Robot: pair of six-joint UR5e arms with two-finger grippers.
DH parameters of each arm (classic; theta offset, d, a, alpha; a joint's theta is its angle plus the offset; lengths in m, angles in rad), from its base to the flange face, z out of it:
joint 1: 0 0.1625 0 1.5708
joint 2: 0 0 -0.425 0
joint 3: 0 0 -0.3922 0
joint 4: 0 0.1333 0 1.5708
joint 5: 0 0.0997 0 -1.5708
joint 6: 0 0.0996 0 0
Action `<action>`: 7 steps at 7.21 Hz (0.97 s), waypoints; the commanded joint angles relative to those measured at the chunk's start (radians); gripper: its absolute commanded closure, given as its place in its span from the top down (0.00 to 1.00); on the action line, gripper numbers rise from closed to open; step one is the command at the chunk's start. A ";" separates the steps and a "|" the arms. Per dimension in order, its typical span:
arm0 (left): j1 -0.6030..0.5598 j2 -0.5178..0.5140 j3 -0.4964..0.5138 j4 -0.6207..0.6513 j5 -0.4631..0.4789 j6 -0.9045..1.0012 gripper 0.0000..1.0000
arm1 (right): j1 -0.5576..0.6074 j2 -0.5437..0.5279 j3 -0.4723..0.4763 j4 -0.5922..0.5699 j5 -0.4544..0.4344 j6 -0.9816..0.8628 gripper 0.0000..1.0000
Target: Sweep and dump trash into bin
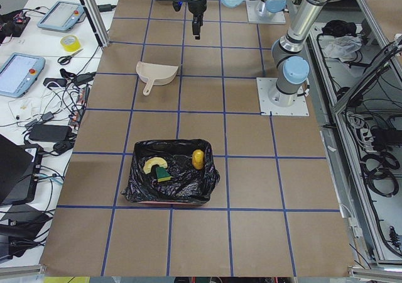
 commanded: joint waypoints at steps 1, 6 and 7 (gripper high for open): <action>-0.001 -0.012 0.011 0.178 0.056 -0.035 1.00 | 0.000 -0.001 0.006 -0.003 -0.015 0.001 1.00; -0.025 -0.048 0.066 0.136 0.033 -0.124 1.00 | 0.000 -0.001 0.006 0.000 -0.015 0.001 1.00; -0.030 -0.051 0.066 0.128 0.035 -0.140 1.00 | 0.000 -0.001 0.006 -0.002 -0.015 0.001 1.00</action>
